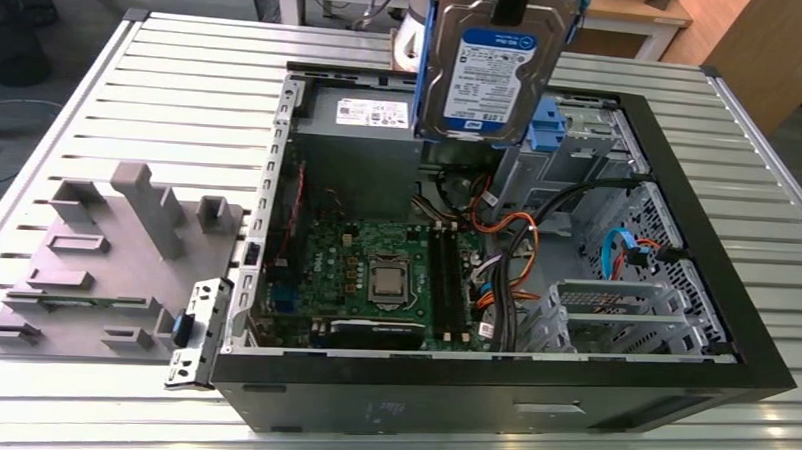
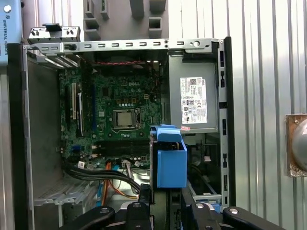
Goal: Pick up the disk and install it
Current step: 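Pick up the disk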
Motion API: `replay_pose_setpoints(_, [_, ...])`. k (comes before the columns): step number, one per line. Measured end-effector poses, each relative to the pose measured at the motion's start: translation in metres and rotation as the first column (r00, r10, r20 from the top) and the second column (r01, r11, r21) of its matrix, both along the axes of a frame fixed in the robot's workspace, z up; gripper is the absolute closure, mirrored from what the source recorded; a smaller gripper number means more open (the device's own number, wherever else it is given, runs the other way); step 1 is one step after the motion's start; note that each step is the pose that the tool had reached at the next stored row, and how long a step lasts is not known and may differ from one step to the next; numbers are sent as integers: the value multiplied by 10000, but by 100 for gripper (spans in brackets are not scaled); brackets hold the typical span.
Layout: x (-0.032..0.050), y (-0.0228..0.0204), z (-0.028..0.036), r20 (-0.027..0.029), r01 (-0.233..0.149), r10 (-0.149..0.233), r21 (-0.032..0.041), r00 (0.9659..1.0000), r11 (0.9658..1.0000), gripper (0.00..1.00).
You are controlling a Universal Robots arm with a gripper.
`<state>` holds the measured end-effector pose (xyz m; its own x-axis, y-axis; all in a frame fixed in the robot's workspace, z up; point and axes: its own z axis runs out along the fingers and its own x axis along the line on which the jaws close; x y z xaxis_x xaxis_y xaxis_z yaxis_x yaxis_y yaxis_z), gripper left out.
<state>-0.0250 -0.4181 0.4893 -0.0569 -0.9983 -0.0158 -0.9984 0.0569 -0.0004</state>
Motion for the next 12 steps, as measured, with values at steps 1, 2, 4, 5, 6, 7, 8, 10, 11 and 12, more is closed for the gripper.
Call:
replay_pose_setpoints(1, [0, -13, 0, -1, 0, 0, 0, 10000, 10000, 65])
replay_pose_setpoints(2, [0, -27, 0, 0, 0, 0, -1, 10000, 10000, 65])
replay_pose_setpoints(4, [0, -51, 0, 0, 1, -1, -1, 10000, 10000, 65])
replay_pose_setpoints(5, [0, -61, 1, -1, 0, 0, -1, 10000, 10000, 65])
replay_pose_setpoints(6, [0, -71, 0, 0, 0, 0, 0, 10000, 10000, 65])
replay_pose_setpoints(7, [0, -79, 0, 0, 0, 0, 0, 10000, 10000, 65])
replay_pose_setpoints(8, [-1, -84, 0, 0, 1, -1, 0, 10000, 10000, 65])
replay_pose_setpoints(10, [0, -85, 0, 0, 1, -1, 0, 10000, 10000, 65])
replay_pose_setpoints(11, [0, -118, 0, 0, 1, -1, 0, 10000, 10000, 65])
replay_pose_setpoints(12, [0, -154, 0, 0, 1, -1, -39, 10000, 10000, 65])
